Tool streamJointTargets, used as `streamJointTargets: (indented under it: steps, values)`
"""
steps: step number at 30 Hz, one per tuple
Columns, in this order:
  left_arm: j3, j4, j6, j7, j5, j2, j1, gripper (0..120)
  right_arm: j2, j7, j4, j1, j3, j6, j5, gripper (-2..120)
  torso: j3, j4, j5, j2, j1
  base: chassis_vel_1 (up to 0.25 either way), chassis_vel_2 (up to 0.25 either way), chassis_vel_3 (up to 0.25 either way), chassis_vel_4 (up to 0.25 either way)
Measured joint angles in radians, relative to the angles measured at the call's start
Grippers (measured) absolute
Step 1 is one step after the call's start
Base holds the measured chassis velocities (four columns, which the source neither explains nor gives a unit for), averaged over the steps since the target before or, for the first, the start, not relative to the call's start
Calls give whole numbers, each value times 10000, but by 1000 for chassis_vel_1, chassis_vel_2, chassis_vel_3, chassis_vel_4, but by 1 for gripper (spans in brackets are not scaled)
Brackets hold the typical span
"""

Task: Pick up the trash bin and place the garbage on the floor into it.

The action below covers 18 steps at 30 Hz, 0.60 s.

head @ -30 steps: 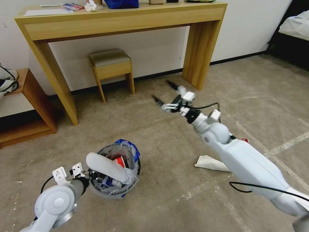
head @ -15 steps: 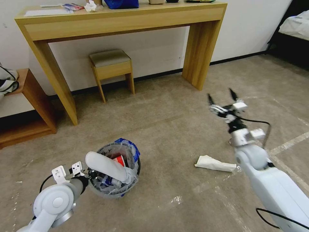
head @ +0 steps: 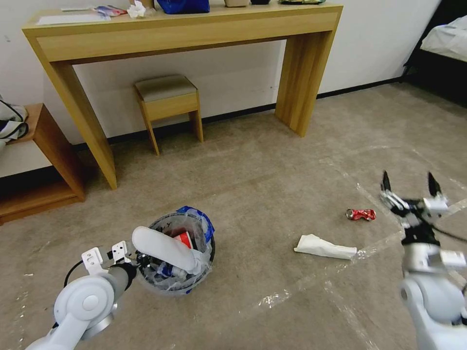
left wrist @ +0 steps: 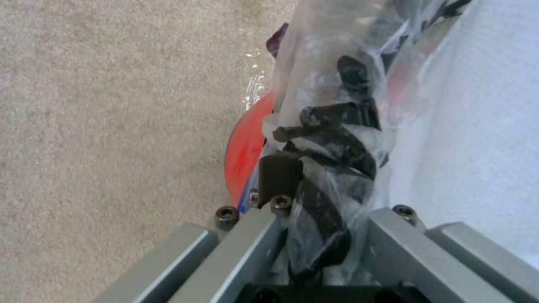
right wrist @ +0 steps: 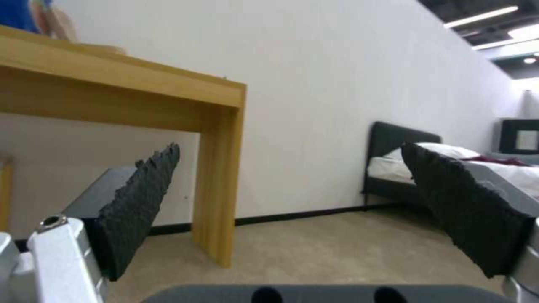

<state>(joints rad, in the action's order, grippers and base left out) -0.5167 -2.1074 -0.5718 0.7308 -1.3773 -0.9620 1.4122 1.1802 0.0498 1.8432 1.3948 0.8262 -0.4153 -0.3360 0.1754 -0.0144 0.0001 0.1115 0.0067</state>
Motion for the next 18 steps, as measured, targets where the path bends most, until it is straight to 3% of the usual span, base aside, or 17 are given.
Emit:
streamJointTargets:
  steps: [10, 18]
  values:
    - [76, 82, -102, -167, 249, -84, 6, 0, 1596, -452, 183, 884, 563, -810, 685, 100, 1, 2, -1, 0, 0, 0, 0, 0, 0]
    - [95, 8, -110, -117, 244, -95, 60, 0, 1721, -761, 201, 1124, 587, -1289, 938, 100, 2, 3, -2, 0, 1, -5, -4, -8, -6]
